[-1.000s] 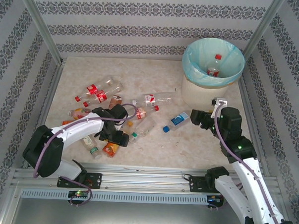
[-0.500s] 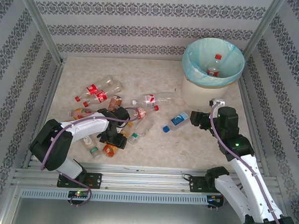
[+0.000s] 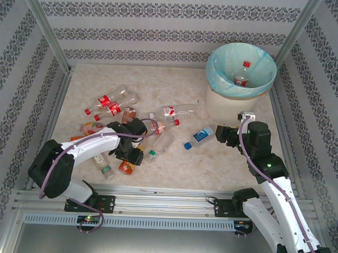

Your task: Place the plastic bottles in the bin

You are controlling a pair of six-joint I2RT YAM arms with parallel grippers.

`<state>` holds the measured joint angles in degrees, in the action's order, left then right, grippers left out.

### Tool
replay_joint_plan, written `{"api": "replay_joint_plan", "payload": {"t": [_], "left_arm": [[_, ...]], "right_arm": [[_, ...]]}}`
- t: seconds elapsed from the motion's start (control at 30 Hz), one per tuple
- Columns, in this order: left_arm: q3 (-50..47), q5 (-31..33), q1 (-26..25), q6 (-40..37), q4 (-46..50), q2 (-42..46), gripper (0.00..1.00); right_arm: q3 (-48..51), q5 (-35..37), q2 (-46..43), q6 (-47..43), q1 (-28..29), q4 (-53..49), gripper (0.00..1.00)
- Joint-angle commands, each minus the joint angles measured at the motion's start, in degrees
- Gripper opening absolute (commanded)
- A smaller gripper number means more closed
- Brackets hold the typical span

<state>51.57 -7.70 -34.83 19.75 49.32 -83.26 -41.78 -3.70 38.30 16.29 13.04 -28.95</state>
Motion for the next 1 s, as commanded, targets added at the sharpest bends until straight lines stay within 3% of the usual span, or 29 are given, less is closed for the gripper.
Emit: {"api": "replay_joint_plan", "payload": {"t": [0.0, 0.97], "left_arm": [[3.00, 0.48, -0.42, 1.29, 3.84, 1.93, 0.53], [17.79, 5.59, -0.42, -0.45, 15.21, 12.17, 0.50]], "right_arm": [[-2.19, 0.01, 0.00, -0.73, 0.75, -1.48, 0.78], [-7.13, -0.87, 0.44, 1.19, 1.07, -1.02, 0.74]]}}
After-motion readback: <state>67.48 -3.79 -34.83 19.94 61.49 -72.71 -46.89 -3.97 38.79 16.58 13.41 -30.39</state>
